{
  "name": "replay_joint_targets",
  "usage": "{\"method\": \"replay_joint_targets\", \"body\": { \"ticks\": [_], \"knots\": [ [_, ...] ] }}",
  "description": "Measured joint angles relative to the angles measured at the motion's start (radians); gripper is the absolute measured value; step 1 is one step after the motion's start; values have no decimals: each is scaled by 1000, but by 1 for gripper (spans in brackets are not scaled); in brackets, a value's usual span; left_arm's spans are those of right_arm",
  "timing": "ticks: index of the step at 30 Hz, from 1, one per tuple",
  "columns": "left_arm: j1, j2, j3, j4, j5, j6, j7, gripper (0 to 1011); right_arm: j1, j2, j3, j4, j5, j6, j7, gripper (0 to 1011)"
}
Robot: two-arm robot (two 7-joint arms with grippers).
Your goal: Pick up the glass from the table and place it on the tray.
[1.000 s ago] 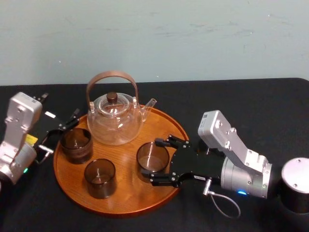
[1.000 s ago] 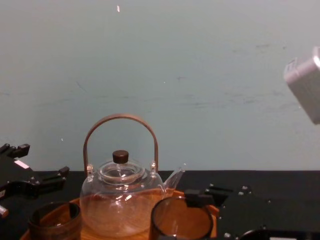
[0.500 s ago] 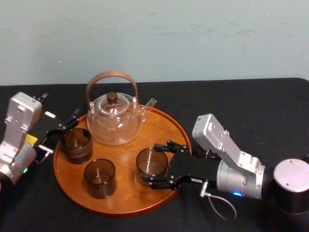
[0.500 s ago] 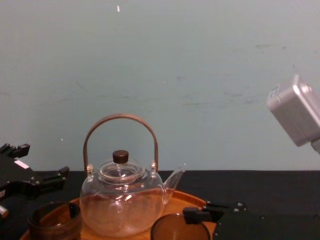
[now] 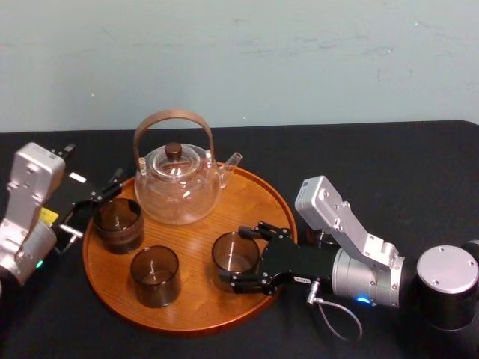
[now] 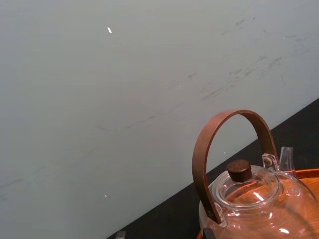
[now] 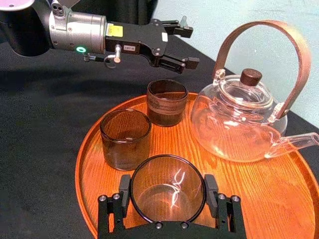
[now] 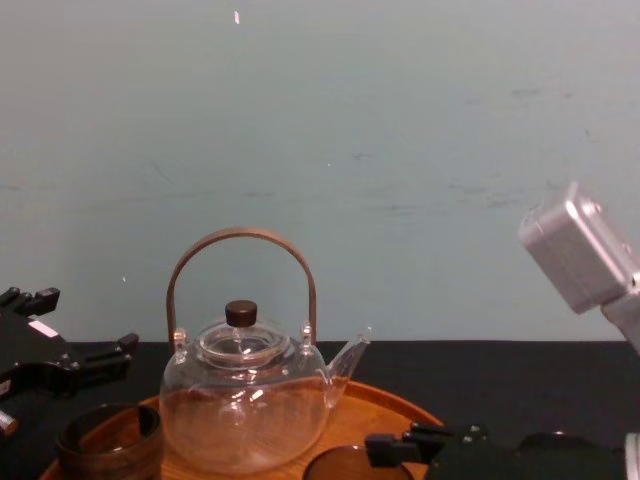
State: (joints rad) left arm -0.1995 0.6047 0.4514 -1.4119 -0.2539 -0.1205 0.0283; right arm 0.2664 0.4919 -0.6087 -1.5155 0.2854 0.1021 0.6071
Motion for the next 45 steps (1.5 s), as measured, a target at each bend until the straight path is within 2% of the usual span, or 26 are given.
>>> {"method": "replay_joint_targets", "body": {
  "ticks": [45],
  "knots": [
    [0,0,0,0,0,0,0,1001,8,-9,-8,34,-3,17,-12,903]
  ]
}}
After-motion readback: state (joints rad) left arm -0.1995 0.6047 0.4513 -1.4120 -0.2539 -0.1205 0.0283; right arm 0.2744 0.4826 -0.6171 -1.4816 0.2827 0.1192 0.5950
